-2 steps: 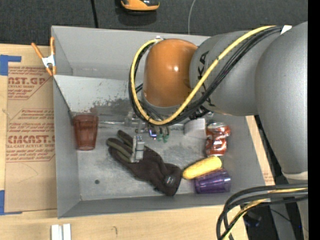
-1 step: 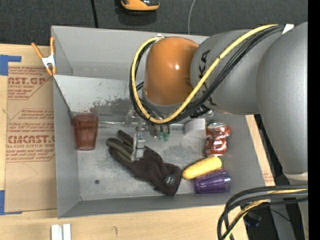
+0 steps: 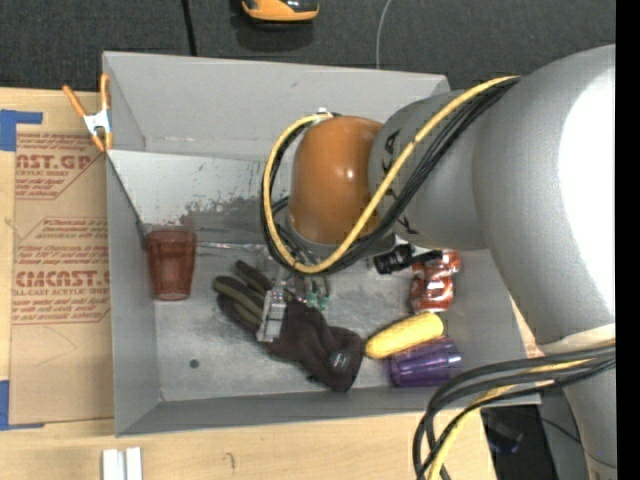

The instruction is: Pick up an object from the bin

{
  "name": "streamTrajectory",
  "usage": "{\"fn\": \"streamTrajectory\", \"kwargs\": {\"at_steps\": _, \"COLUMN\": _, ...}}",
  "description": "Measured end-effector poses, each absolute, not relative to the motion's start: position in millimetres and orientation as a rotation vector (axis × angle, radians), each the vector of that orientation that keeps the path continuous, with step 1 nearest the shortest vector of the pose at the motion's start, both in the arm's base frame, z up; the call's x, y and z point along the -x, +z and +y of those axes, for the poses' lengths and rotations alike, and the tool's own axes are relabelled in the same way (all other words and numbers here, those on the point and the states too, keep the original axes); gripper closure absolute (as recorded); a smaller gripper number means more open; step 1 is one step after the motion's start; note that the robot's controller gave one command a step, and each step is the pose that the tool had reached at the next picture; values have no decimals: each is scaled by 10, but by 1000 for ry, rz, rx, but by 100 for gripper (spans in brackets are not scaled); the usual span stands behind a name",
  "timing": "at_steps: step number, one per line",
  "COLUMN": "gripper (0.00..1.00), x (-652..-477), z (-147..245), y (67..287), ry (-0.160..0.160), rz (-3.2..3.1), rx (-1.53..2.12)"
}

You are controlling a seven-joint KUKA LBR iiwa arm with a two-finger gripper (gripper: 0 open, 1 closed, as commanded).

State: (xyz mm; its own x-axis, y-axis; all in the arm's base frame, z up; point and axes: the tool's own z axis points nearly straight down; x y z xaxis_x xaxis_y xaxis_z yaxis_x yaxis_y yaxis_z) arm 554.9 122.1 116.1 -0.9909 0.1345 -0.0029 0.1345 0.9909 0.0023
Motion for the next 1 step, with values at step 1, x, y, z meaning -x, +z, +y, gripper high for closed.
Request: {"fn": "streamTrajectory", "kwargs": {"at_steps": 1, "gripper": 0, "x": -5325, "z": 1160, "y": 679, "ry": 3, "rz": 3127, "rx": -298}}
